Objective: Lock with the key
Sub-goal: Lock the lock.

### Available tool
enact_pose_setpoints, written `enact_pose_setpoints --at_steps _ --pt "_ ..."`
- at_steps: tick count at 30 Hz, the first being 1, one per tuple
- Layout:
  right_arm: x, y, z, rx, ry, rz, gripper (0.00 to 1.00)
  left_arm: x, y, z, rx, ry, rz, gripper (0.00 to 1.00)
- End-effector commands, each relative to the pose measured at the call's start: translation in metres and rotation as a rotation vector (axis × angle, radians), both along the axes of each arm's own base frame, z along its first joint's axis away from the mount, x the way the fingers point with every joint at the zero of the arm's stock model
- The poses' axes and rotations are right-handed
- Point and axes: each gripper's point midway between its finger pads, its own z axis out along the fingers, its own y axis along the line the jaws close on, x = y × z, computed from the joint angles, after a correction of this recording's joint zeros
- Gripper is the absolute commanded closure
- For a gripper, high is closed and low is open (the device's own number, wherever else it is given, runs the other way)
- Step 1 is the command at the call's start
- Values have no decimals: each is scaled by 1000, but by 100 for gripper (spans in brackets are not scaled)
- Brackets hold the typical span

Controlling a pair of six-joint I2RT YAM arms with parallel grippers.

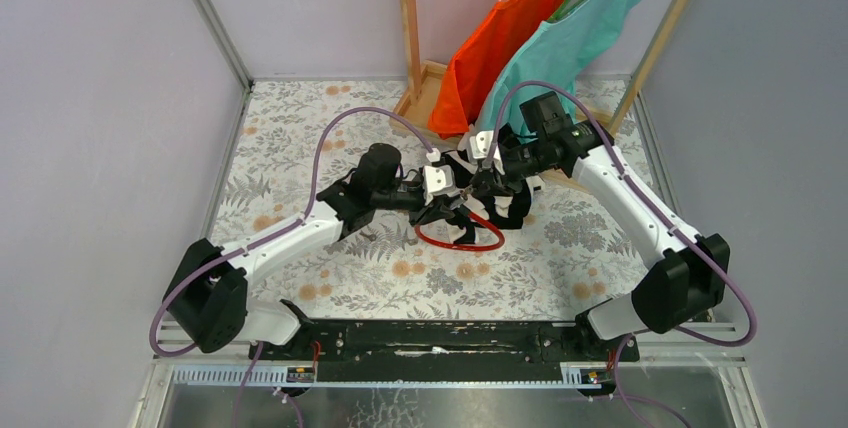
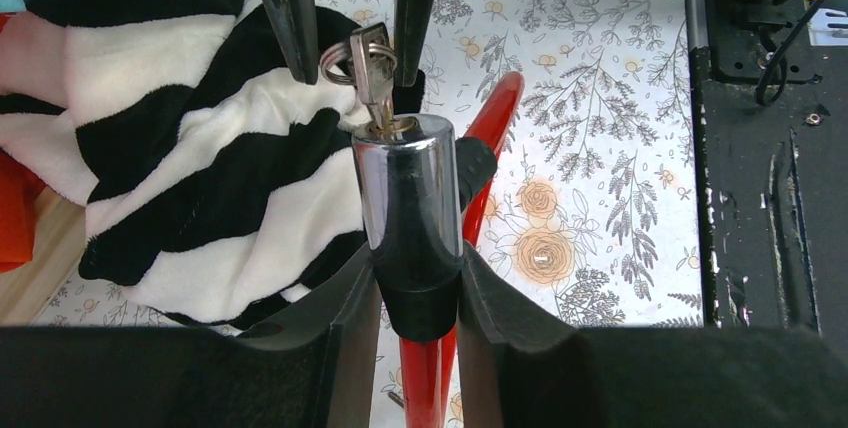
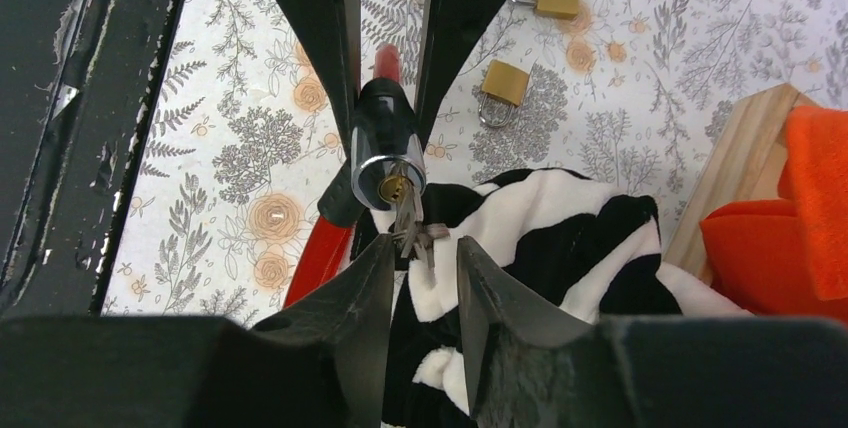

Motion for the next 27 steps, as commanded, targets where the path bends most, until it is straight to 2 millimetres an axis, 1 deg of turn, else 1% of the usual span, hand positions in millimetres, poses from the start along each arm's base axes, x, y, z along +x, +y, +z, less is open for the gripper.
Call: enact_pose_setpoints --at_steps 1,4,5,8,9,12,14,16,21,25,27 --pt "1 -2 -1 -4 10 -7 64 -14 -1 -2 -4 1 -59 100" --pt "2 1 2 8 22 -5 66 -14 -1 -1 -5 -1 -58 100" --pt "1 1 3 10 25 -5 64 -14 -1 -1 -5 -1 -60 100" --pt "0 2 7 18 37 -6 56 -14 -1 -2 -2 -1 -57 100" --pt "-1 2 8 19 41 -4 52 -14 -1 -3 -1 -1 -59 100" --pt "-8 0 10 18 59 3 44 -14 -1 -4 0 -1 -57 100" --pt "-12 -1 14 15 67 2 37 -14 0 -4 1 -1 -57 100" --pt "-15 -2 17 18 76 -3 34 -15 -1 -4 0 -1 -59 100" --pt "-18 3 28 51 134 -34 32 -14 -1 -4 1 0 -57 100" --pt "-14 9 37 73 208 -110 35 -14 0 -4 2 1 -55 100" --pt "-14 12 37 74 221 -129 37 -14 -1 -4 1 2 -57 100"
